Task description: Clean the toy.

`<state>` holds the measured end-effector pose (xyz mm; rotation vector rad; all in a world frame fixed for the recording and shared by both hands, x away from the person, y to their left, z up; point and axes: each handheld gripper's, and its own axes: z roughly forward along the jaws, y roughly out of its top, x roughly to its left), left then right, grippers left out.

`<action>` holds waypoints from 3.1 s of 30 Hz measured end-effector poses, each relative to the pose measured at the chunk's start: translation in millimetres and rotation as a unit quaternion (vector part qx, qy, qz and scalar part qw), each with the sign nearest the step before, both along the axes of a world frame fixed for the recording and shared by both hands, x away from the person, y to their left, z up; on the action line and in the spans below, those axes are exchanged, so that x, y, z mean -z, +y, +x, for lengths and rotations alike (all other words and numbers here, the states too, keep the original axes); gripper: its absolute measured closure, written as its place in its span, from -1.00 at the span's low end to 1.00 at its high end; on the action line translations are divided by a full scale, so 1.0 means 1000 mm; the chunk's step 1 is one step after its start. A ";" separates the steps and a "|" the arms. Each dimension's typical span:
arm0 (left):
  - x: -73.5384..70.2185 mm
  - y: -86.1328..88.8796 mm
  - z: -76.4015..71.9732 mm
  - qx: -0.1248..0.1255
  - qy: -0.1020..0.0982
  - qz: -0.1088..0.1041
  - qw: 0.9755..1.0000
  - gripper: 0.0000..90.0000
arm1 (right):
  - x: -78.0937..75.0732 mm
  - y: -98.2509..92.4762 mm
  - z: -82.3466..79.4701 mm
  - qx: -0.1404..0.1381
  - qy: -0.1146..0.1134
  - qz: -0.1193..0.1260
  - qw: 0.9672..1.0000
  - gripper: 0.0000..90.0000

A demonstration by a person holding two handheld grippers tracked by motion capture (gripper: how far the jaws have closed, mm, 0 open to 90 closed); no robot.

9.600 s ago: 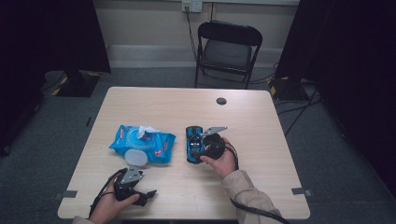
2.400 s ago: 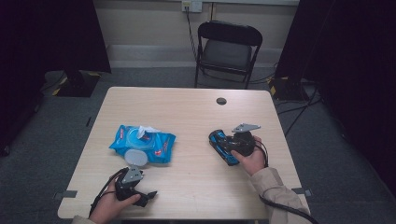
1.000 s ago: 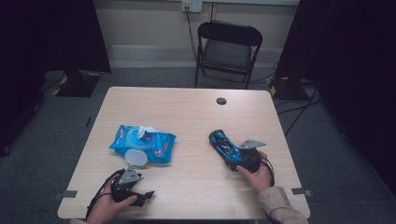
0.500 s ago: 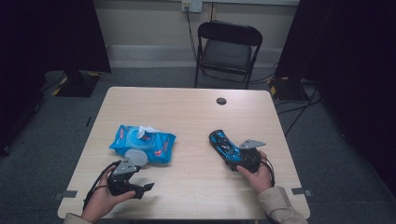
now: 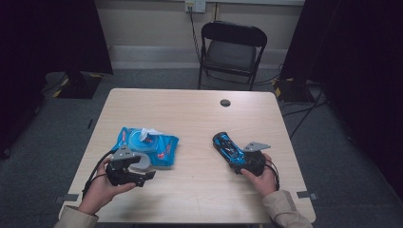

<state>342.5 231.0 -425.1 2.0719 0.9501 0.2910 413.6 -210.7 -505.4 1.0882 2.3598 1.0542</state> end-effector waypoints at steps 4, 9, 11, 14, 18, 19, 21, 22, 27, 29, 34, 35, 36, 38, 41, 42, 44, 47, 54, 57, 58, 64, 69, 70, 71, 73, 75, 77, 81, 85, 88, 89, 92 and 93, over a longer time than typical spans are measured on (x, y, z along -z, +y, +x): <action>-0.007 0.000 0.010 -0.004 0.009 -0.005 1.000 -0.65 | 0.000 0.000 0.000 0.000 0.000 0.000 1.000 -0.45; -0.016 0.001 0.019 -0.017 0.011 -0.014 1.000 -0.65 | 0.000 0.000 0.000 0.000 0.000 0.000 1.000 -0.45; -0.023 0.001 0.027 -0.030 0.018 -0.021 0.999 -0.64 | 0.000 0.000 0.000 0.000 0.000 0.000 1.000 -0.45; -0.027 0.001 0.031 -0.034 0.018 -0.024 0.999 -0.64 | 0.000 0.000 0.000 0.000 -0.001 -0.001 1.000 -0.45; -0.034 0.001 0.038 -0.040 0.014 -0.025 0.999 -0.64 | 0.000 0.000 0.000 0.000 -0.001 0.000 1.000 -0.45; -0.037 0.002 0.042 -0.040 0.015 -0.026 0.999 -0.64 | 0.000 0.000 0.000 0.000 -0.001 -0.001 1.000 -0.45; -0.040 0.003 0.046 -0.049 0.015 -0.028 0.998 -0.62 | 0.000 0.000 0.000 0.000 -0.001 -0.001 1.000 -0.45; -0.041 0.004 0.048 -0.047 0.015 -0.025 0.998 -0.62 | 0.000 0.000 0.000 0.000 0.000 0.000 1.000 -0.45; -0.047 0.003 0.056 -0.054 0.008 -0.020 0.998 -0.59 | 0.000 0.000 0.000 0.000 -0.001 0.000 1.000 -0.45; -0.049 0.002 0.059 -0.057 0.012 -0.019 0.998 -0.57 | 0.000 0.000 0.000 0.000 -0.001 0.000 1.000 -0.45; -0.051 0.000 0.064 -0.057 0.007 -0.015 0.998 -0.54 | 0.000 0.000 0.000 0.000 0.000 0.000 1.000 -0.45; -0.052 0.001 0.066 -0.061 0.006 -0.014 0.998 -0.54 | 0.000 0.000 0.000 0.000 0.000 0.000 1.000 -0.45; -0.052 0.001 0.066 -0.061 0.006 -0.014 0.998 -0.54 | 0.000 0.000 0.000 0.000 0.000 0.000 1.000 -0.45; -0.053 0.001 0.069 -0.068 0.003 -0.015 0.998 -0.54 | 0.000 0.000 0.000 0.000 0.000 0.000 1.000 -0.45; -0.055 0.002 0.075 -0.079 0.000 -0.015 0.997 -0.53 | 0.000 0.000 0.000 0.000 0.000 0.000 1.000 -0.45; -0.055 0.002 0.077 -0.082 -0.002 -0.011 0.997 -0.52 | 0.000 0.000 0.000 0.000 0.000 0.000 1.000 -0.45; -0.056 0.002 0.078 -0.081 -0.001 -0.011 0.997 -0.51 | 0.000 0.000 0.000 0.000 0.000 0.000 1.000 -0.45; -0.056 0.000 0.086 -0.089 -0.006 -0.015 0.996 -0.47 | 0.000 0.000 0.000 0.000 0.000 0.000 1.000 -0.45; -0.051 -0.003 0.099 -0.094 -0.001 -0.007 0.996 -0.39 | 0.000 0.000 0.000 0.000 0.000 0.000 1.000 -0.45; -0.046 -0.003 0.104 -0.103 0.000 0.003 0.995 -0.36 | 0.000 0.000 0.000 0.000 0.000 0.000 1.000 -0.45; -0.043 -0.003 0.108 -0.119 0.002 0.010 0.993 -0.36 | 0.000 0.000 0.000 0.000 0.000 0.000 1.000 -0.45; -0.034 -0.005 0.113 -0.113 0.011 0.016 0.993 -0.29 | 0.000 0.000 0.000 0.000 0.000 0.000 1.000 -0.45; -0.026 -0.006 0.119 -0.125 0.022 0.020 0.992 -0.17 | 0.000 0.000 0.000 0.000 0.000 0.000 1.000 -0.45; -0.026 -0.006 0.119 -0.125 0.022 0.020 0.992 -0.11 | 0.000 0.000 0.000 0.000 0.000 0.000 1.000 -0.45; -0.025 -0.007 0.120 -0.133 0.024 0.021 0.991 -0.08 | 0.000 0.000 0.000 -0.001 0.000 0.000 1.000 -0.45; -0.024 -0.008 0.120 -0.131 0.029 0.021 0.991 -0.02 | 0.000 0.000 0.000 -0.001 0.000 0.000 1.000 -0.45; -0.024 -0.009 0.120 -0.128 0.033 0.020 0.991 0.00 | 0.000 0.000 0.000 -0.001 0.000 0.000 1.000 -0.45; -0.022 -0.011 0.120 -0.127 0.035 0.022 0.991 0.06 | 0.000 0.000 0.000 -0.001 0.000 0.000 1.000 -0.46; -0.020 -0.012 0.120 -0.135 0.045 0.033 0.989 0.27 | 0.000 0.000 0.001 -0.002 0.000 0.000 1.000 -0.45; -0.020 -0.010 0.120 -0.136 0.061 0.037 0.988 0.60 | 0.000 0.000 0.001 -0.002 0.000 0.000 1.000 -0.45; -0.022 -0.009 0.119 -0.138 0.067 0.038 0.987 0.83 | 0.000 0.000 0.001 -0.003 0.000 0.001 1.000 -0.46; -0.022 -0.009 0.119 -0.138 0.067 0.038 0.987 0.88 | 0.000 0.000 0.001 -0.003 0.000 0.001 1.000 -0.46; -0.025 -0.009 0.118 -0.130 0.066 0.036 0.989 0.93 | 0.000 0.000 0.001 -0.003 0.000 0.001 1.000 -0.46; -0.026 -0.009 0.118 -0.133 0.069 0.029 0.988 0.93 | 0.000 0.000 0.001 -0.003 0.000 0.001 1.000 -0.45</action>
